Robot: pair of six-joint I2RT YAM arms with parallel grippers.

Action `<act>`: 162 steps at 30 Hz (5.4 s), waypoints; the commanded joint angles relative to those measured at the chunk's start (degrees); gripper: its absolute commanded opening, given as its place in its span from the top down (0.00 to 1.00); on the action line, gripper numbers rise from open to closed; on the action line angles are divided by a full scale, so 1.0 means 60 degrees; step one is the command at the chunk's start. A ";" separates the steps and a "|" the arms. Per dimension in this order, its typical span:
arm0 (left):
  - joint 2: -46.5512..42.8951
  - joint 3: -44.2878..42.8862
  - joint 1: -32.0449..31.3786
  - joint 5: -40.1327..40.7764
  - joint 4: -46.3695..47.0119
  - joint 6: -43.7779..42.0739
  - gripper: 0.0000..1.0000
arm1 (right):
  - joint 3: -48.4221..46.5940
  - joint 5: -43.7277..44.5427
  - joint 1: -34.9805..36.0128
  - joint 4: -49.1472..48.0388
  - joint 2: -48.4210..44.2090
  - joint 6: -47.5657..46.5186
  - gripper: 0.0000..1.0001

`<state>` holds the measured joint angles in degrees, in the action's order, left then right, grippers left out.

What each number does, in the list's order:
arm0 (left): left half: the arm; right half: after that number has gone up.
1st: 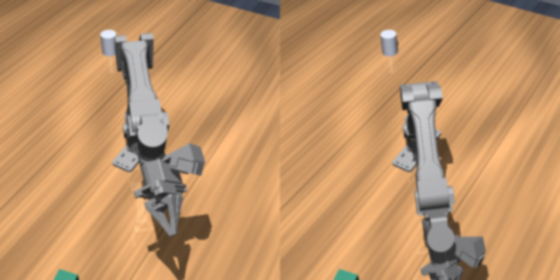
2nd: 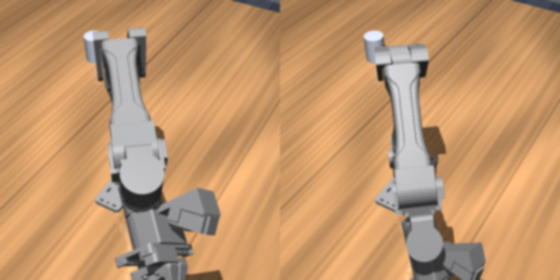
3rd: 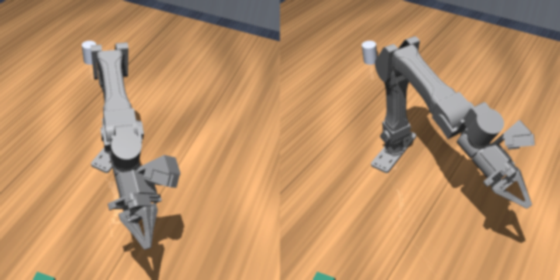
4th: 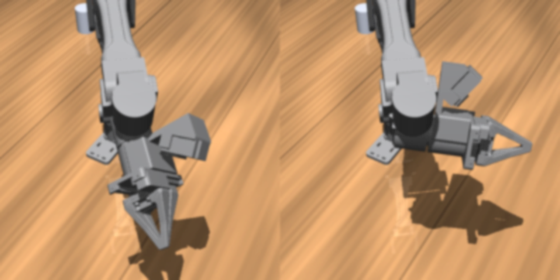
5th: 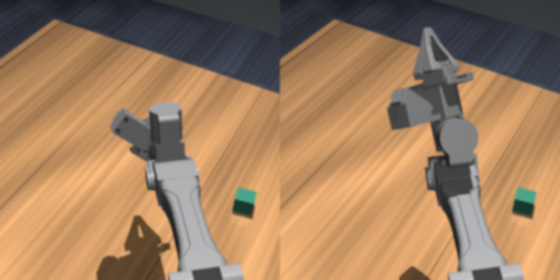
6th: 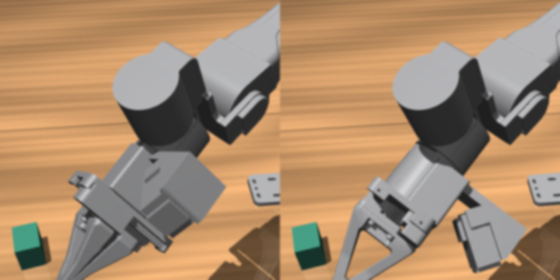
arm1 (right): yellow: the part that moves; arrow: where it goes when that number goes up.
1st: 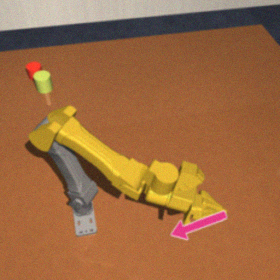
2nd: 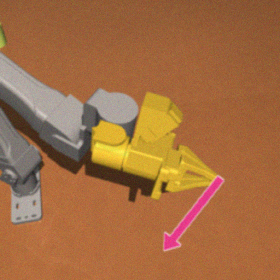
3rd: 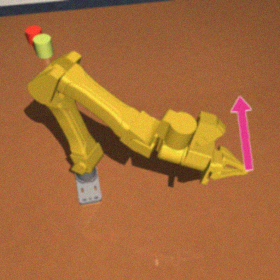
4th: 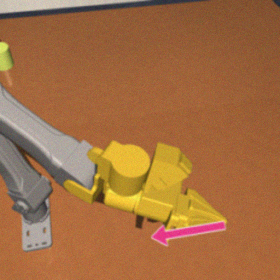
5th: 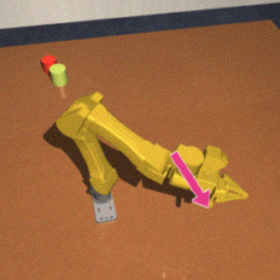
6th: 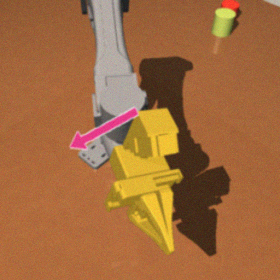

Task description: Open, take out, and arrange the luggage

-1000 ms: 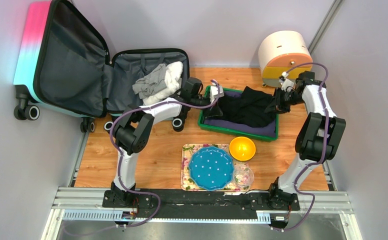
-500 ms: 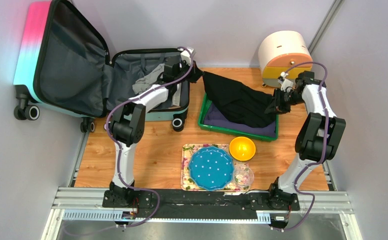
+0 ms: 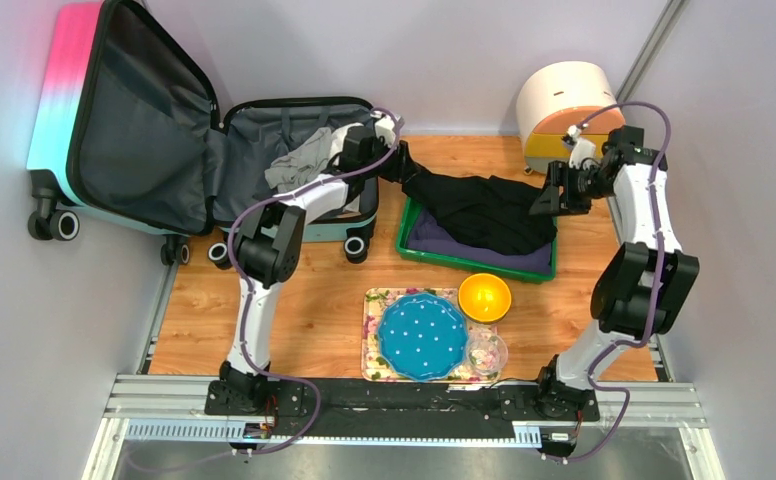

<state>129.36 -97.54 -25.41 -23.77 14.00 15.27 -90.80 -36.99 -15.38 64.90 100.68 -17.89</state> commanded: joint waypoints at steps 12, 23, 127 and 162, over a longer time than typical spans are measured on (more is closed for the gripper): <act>-0.3512 0.2220 0.0397 -0.3625 -0.1279 -0.2530 0.41 | -0.0305 0.0247 0.2896 -0.2350 0.0078 -0.0007 0.41; -0.4610 0.3059 0.1611 -0.3817 -0.1744 -0.1504 0.50 | -0.0350 0.0234 0.4188 -0.1680 0.1238 -0.0591 0.73; -0.3572 0.0449 -0.0642 -1.0847 0.3203 0.3484 1.00 | 0.2917 -0.3371 0.3382 -0.4313 -0.5077 -0.3199 0.21; -0.3323 0.1110 -0.1317 -1.1550 0.5620 0.6772 1.00 | 0.1204 -0.4279 0.3910 -0.0197 -0.3612 -0.6336 0.65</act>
<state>111.13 -90.45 -33.04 -85.89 44.01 55.64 -82.48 -62.61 8.08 62.37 78.70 -55.79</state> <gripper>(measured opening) 0.229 0.445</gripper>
